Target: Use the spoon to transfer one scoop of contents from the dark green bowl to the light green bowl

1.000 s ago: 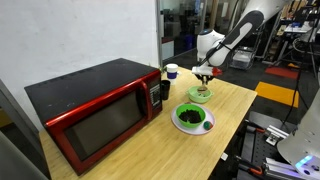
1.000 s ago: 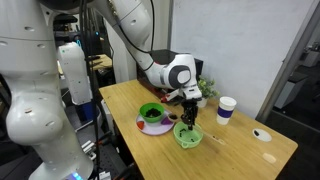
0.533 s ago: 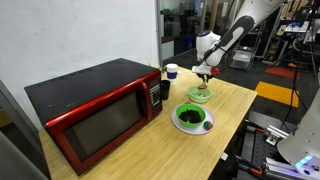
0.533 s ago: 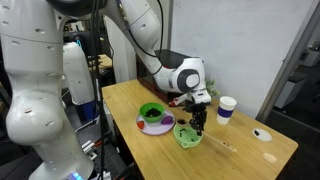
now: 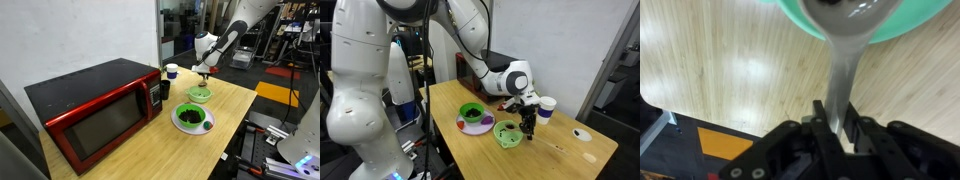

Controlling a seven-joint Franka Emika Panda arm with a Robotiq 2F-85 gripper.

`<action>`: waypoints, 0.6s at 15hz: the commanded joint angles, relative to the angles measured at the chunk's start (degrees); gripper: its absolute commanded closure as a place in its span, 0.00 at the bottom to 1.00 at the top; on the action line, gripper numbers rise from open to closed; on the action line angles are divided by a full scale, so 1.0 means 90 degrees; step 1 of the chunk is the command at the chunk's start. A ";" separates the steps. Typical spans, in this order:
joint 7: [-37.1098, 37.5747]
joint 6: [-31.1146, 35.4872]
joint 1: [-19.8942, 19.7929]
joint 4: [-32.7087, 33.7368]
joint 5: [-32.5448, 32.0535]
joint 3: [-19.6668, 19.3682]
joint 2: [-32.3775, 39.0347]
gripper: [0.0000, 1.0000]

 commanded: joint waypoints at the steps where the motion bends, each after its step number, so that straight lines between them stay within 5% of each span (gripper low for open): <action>1: 0.0198 -0.0084 0.0276 0.0263 -0.0561 -0.0255 0.0058 0.94; 9: 0.1511 -0.0145 0.0542 0.0199 -0.2595 -0.0231 -0.0240 0.94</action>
